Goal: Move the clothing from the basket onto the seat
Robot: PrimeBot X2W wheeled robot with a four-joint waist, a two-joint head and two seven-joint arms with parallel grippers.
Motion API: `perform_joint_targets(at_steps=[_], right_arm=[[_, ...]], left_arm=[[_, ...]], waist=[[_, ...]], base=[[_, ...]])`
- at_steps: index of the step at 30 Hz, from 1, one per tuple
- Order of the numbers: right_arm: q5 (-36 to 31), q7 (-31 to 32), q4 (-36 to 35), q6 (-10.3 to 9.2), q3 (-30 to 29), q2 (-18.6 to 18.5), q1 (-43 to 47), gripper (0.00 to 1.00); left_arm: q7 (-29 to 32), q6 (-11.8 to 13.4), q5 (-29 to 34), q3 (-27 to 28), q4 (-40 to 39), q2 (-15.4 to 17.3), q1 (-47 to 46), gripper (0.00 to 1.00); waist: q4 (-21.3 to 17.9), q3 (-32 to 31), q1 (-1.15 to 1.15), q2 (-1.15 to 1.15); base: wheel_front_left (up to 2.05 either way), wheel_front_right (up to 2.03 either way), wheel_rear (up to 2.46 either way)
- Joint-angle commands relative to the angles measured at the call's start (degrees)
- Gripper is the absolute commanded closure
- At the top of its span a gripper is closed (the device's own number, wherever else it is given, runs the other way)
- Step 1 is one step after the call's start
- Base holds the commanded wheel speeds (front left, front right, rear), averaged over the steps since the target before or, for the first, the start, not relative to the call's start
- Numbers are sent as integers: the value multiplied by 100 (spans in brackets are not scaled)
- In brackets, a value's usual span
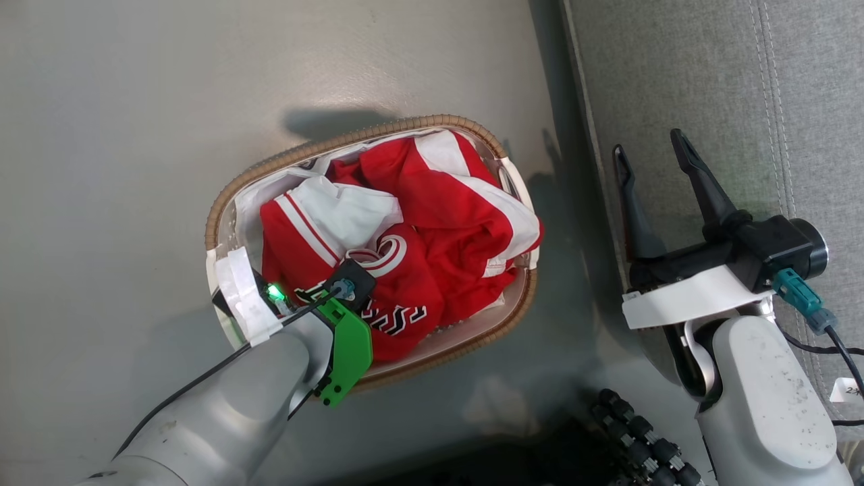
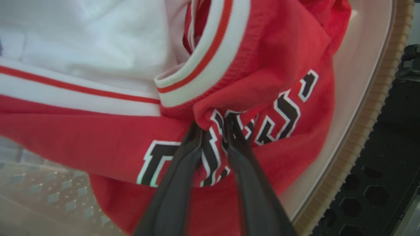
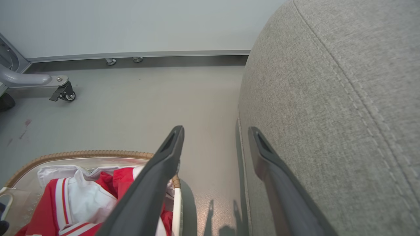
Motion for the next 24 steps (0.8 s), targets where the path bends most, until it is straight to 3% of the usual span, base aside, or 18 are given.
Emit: perform_joint_targets(at_steps=[1, 12, 24], right_arm=[[25, -29, 23, -4, -5, -21, -54, 0], [-17, -30, 165, -4, -120, -21, 44, 0], [-202, -30, 348, -4, -338, -23, 415, 0]], left_arm=[[-8, -16, -65, -12, -47, 40, -105, 100], [-595, -16, -332, -23, -99, 46, 127, 100], [-1448, -16, -643, -23, -278, -85, 378, 100]], waist=[[-5, -17, 0, 0], [72, -542, 0, 0], [360, -1754, 0, 0]], base=[[0, 0, 0], [0, 0, 0], [0, 0, 0]])
